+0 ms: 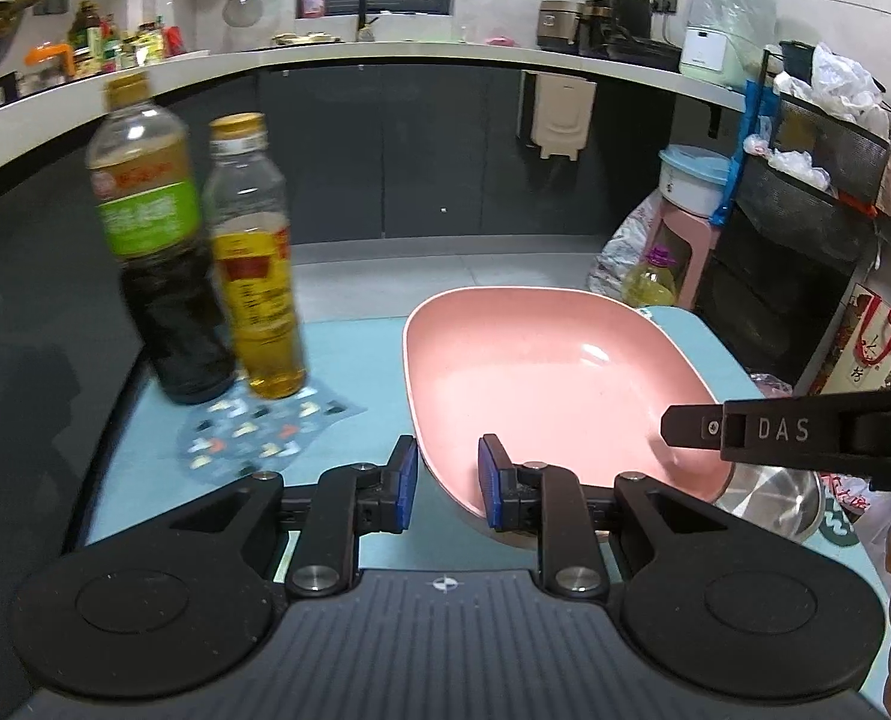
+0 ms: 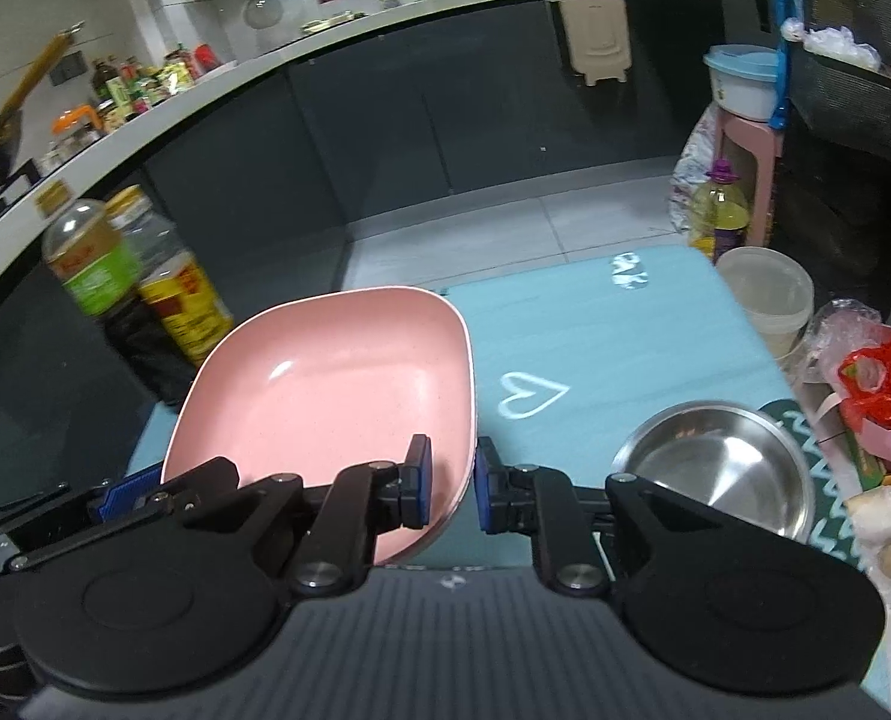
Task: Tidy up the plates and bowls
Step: 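Lift the pink dish with both grippers and carry it toward the green plate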
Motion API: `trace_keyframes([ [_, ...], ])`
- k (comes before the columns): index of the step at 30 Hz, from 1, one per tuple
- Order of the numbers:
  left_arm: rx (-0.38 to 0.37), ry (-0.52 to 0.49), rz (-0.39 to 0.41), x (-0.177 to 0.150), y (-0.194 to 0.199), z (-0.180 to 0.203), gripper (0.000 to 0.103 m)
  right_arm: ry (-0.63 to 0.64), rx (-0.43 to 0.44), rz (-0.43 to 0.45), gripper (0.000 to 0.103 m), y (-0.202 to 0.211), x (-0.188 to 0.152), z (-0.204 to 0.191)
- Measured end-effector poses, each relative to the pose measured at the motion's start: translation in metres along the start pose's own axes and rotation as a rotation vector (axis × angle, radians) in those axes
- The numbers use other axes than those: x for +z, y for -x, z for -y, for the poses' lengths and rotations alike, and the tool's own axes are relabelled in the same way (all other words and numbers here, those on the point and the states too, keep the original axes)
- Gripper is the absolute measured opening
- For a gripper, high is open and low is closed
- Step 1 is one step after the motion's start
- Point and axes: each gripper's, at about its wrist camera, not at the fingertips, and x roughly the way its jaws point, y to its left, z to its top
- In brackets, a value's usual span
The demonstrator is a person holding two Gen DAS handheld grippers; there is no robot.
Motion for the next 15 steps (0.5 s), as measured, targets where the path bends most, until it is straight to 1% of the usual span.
trace_keyframes([
  [6, 0.037, 0.045, 0.003, -0.015, 0.024, -0.035, 0.020, 0.034, 0.042, -0.015, 0.017, 0.004, -0.010, -0.032],
  [10, 0.058, 0.063, 0.012, -0.024, 0.038, -0.055, 0.021, 0.065, 0.066, -0.041, 0.017, 0.001, -0.020, -0.053],
  [15, 0.075, 0.098, -0.008, -0.037, 0.045, -0.081, 0.022, 0.091, 0.089, -0.074, 0.017, -0.005, -0.030, -0.079],
])
